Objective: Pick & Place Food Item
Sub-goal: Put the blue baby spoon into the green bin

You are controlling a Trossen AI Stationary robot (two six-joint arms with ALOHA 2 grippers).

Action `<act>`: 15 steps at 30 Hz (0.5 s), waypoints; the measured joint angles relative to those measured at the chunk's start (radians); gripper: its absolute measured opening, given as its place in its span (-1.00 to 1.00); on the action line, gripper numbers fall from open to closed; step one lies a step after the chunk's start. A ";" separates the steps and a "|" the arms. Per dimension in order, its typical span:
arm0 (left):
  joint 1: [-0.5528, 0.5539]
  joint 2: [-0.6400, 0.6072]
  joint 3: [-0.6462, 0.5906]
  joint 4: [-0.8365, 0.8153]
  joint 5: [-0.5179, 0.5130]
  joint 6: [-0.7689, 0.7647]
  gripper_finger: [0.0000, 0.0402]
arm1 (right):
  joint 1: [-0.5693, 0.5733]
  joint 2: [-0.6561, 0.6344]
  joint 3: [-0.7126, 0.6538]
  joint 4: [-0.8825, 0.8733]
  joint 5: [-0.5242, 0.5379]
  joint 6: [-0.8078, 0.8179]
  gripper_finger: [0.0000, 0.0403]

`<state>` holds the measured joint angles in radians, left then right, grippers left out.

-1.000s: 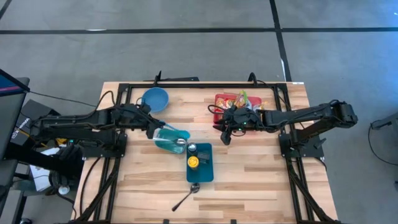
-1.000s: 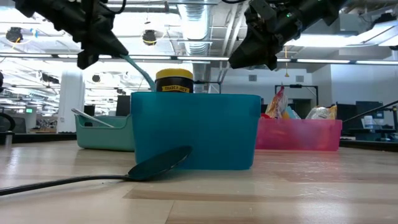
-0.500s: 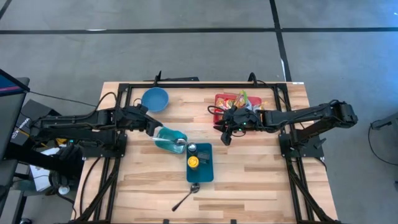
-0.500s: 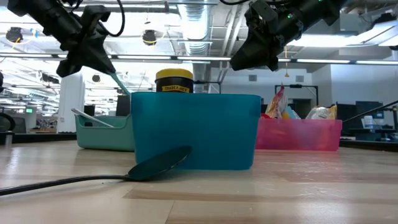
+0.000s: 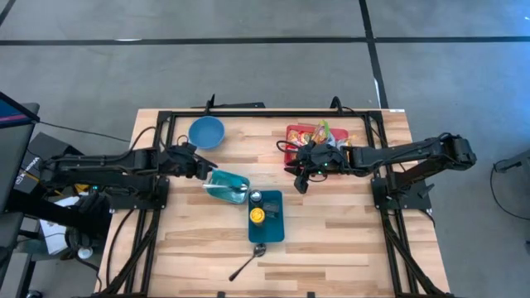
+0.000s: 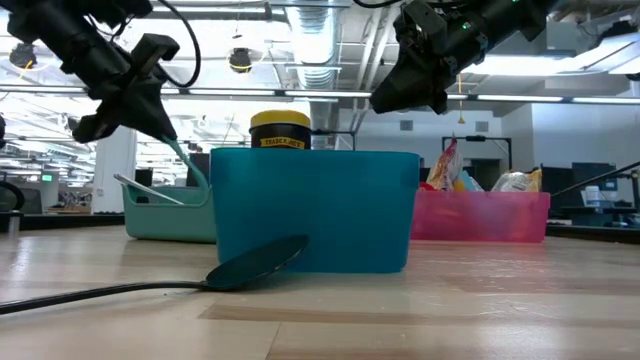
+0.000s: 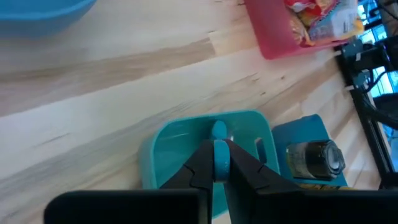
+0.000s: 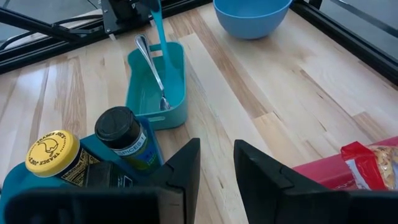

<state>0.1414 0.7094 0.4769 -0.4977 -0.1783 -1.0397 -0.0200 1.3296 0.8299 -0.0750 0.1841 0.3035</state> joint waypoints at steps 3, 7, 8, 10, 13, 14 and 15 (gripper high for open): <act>0.000 0.000 -0.017 0.001 0.001 -0.027 -0.94 | 0.000 0.000 0.000 0.000 0.000 0.000 -0.54; 0.000 0.000 -0.022 0.002 0.012 -0.042 -0.95 | 0.000 0.000 0.000 0.000 0.000 0.000 -0.54; 0.000 0.000 -0.022 0.005 0.012 -0.042 -0.95 | 0.000 0.000 0.000 0.000 0.000 0.000 -0.54; 0.000 0.000 -0.022 0.014 0.012 -0.043 -0.93 | 0.000 0.000 0.000 0.000 0.000 0.000 -0.54; 0.000 0.000 -0.022 0.017 0.020 -0.043 -0.91 | 0.000 0.000 0.000 0.000 0.000 0.000 -0.54; 0.000 0.000 -0.022 0.016 0.022 -0.043 -0.90 | 0.000 0.000 0.000 0.000 0.000 0.000 -0.54; 0.000 0.000 -0.022 0.017 0.028 -0.043 -0.90 | 0.000 0.000 0.000 0.000 0.000 0.000 -0.54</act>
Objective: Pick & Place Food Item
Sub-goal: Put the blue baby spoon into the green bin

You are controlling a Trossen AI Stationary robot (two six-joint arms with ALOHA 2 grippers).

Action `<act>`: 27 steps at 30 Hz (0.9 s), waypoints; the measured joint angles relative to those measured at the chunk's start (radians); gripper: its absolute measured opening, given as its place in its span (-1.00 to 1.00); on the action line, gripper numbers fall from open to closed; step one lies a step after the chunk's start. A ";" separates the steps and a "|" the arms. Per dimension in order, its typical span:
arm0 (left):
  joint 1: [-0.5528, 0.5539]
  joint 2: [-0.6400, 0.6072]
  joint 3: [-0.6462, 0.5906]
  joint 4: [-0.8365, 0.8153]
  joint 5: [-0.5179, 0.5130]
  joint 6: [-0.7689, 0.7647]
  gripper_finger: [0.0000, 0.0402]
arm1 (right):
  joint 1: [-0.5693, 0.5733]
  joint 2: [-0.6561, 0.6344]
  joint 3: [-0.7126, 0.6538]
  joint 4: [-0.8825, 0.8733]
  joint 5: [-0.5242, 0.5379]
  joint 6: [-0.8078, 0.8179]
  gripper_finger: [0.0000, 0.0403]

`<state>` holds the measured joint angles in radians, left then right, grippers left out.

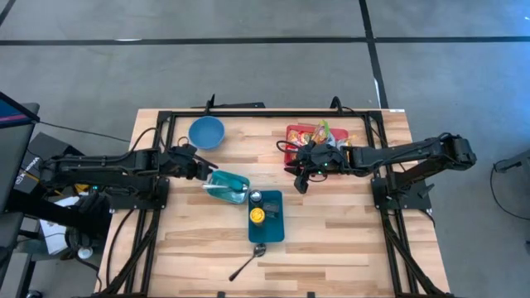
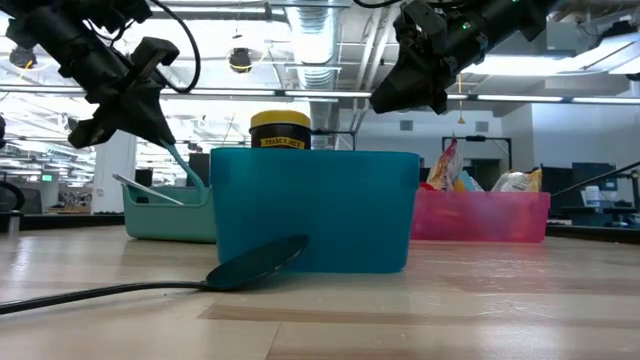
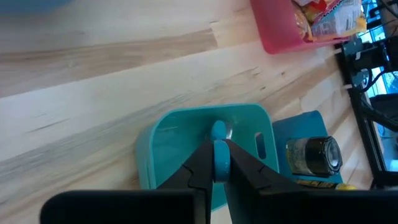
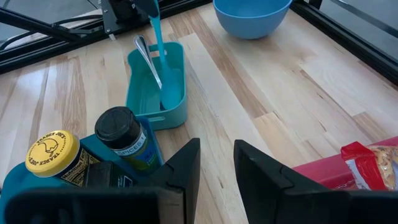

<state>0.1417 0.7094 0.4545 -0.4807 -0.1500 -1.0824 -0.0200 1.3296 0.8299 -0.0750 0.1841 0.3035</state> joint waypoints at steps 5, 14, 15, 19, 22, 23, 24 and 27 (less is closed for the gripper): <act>0.000 0.000 0.000 0.002 0.019 0.000 -0.89 | 0.000 0.000 0.000 0.000 0.000 0.001 -0.54; 0.000 0.000 0.000 -0.001 0.062 0.001 -0.89 | 0.000 0.000 0.000 0.000 0.000 0.003 -0.54; 0.000 0.000 0.000 -0.002 0.062 0.001 -0.88 | 0.000 0.000 0.000 0.000 0.000 0.003 -0.54; 0.000 0.000 0.000 -0.016 0.070 0.002 -0.84 | 0.000 0.000 0.000 0.000 0.000 0.003 -0.54; 0.000 0.000 0.000 -0.017 0.070 0.003 -0.78 | 0.000 0.000 0.000 0.001 0.000 0.003 -0.54; 0.000 0.000 0.000 -0.017 0.070 0.003 -0.76 | 0.000 0.000 0.000 0.001 0.000 0.003 -0.54; 0.000 0.000 0.000 -0.017 0.070 0.003 -0.73 | 0.000 0.000 0.000 0.001 0.000 0.002 -0.54; 0.000 0.000 0.000 -0.017 0.070 0.003 -0.67 | 0.000 0.000 0.000 0.001 0.000 0.003 -0.54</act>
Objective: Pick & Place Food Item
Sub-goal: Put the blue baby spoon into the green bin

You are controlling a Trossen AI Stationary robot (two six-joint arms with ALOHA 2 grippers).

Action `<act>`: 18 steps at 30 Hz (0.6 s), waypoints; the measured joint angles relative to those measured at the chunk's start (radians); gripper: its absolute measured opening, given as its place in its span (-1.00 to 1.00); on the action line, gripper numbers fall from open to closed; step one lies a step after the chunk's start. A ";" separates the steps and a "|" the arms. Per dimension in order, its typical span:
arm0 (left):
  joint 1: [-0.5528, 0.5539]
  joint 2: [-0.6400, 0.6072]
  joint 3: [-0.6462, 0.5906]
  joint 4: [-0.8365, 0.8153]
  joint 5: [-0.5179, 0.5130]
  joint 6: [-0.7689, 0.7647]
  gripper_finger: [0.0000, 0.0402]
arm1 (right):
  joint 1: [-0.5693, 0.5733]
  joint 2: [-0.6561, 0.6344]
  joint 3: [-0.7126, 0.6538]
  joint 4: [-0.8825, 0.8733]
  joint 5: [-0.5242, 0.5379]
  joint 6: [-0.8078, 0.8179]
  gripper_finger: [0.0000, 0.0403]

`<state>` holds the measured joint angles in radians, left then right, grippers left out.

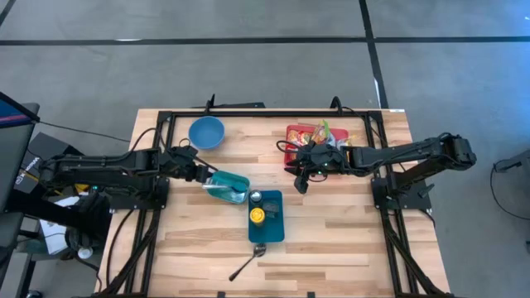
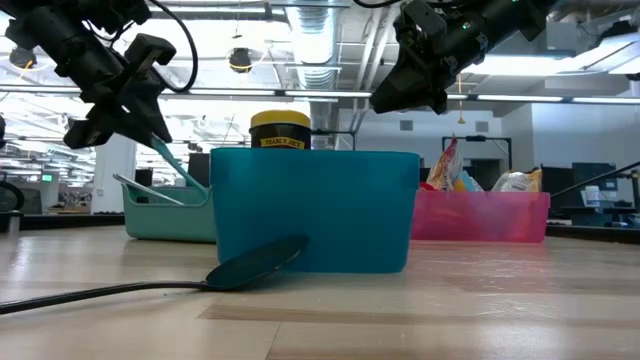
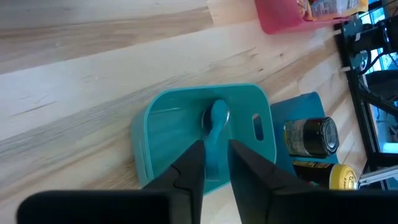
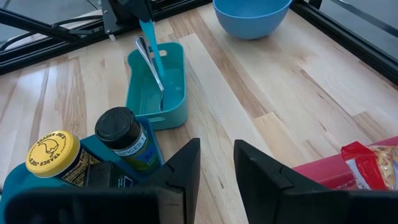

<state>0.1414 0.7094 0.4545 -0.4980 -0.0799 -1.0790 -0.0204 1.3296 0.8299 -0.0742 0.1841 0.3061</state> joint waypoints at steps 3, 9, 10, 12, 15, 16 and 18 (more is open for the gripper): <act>0.000 0.000 0.000 0.000 0.000 0.000 -0.63 | 0.000 0.000 0.000 0.000 0.000 0.000 -0.54; 0.000 0.000 0.000 -0.002 0.013 0.005 -0.57 | 0.000 0.000 0.000 0.000 0.000 0.000 -0.54; 0.000 0.000 0.000 -0.006 0.020 0.015 -0.56 | 0.000 0.000 0.000 0.000 0.000 0.000 -0.54; 0.000 0.000 0.000 -0.030 0.026 0.029 -0.54 | 0.000 0.000 0.000 0.000 0.000 0.000 -0.54; 0.000 0.000 0.000 -0.087 0.025 0.031 -0.51 | 0.000 0.000 0.000 0.000 0.000 0.000 -0.54; 0.000 0.000 0.000 -0.104 0.025 0.031 -0.50 | 0.000 0.000 0.000 0.000 0.000 0.000 -0.54; 0.000 0.000 0.000 -0.128 0.024 0.036 -0.49 | 0.000 0.000 0.000 0.000 0.000 0.000 -0.54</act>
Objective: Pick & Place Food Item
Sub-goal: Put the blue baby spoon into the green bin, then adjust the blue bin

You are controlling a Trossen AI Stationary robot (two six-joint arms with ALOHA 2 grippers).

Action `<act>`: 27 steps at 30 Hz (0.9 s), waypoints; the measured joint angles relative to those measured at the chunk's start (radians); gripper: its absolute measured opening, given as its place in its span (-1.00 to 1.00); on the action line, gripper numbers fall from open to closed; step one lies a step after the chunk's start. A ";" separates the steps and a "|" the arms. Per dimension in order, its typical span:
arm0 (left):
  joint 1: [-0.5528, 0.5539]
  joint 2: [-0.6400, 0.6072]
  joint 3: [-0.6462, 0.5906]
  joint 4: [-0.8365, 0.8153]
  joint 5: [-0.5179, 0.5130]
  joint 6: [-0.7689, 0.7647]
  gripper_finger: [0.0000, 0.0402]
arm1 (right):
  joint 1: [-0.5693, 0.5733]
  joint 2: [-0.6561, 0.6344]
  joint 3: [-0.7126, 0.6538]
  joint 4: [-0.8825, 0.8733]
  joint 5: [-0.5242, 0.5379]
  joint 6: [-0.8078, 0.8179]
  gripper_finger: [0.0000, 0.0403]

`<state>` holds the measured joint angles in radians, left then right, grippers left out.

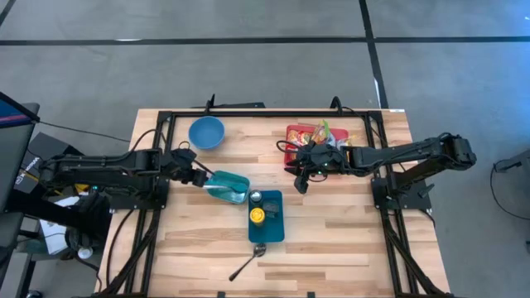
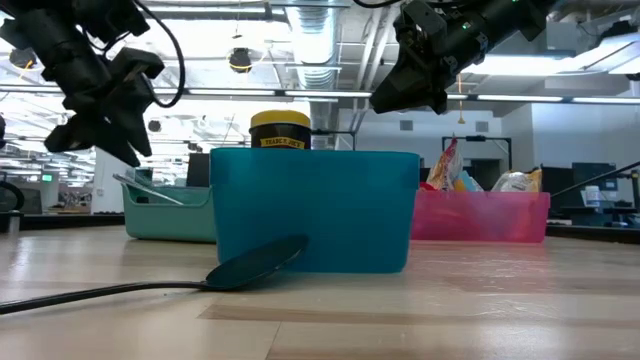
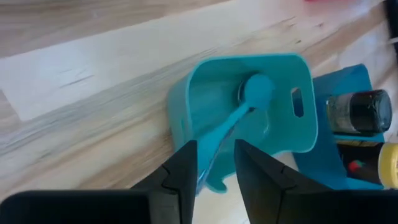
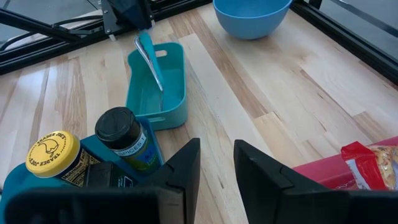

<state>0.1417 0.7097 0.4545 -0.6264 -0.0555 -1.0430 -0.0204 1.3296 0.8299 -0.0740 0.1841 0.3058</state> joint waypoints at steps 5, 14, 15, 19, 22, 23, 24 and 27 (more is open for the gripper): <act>0.000 0.000 0.000 0.004 -0.001 0.038 -0.49 | 0.000 0.000 0.000 0.000 0.000 0.000 -0.54; 0.000 0.000 0.000 0.005 -0.001 0.044 -0.50 | 0.000 0.000 0.000 0.000 0.000 0.000 -0.54; 0.000 0.000 0.000 0.005 -0.001 0.044 -0.50 | 0.000 0.000 0.000 0.000 0.000 0.000 -0.54; 0.000 0.000 0.000 0.030 0.012 0.086 -0.51 | 0.000 0.000 0.000 0.000 0.000 -0.001 -0.54; 0.000 0.000 0.000 0.109 0.085 0.176 -0.51 | 0.000 0.000 0.000 0.000 0.000 -0.002 -0.54; 0.000 0.000 0.000 0.147 0.120 0.207 -0.51 | 0.000 0.000 0.000 0.000 0.000 -0.002 -0.54; -0.002 0.000 0.000 0.190 0.156 0.239 -0.51 | 0.000 0.000 0.000 0.000 0.000 -0.002 -0.54; -0.021 0.000 0.000 0.338 0.250 0.319 -0.51 | 0.000 0.000 0.000 0.000 0.000 -0.002 -0.54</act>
<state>0.1207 0.7097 0.4545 -0.2889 0.1942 -0.7241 -0.0203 1.3296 0.8299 -0.0742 0.1841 0.3035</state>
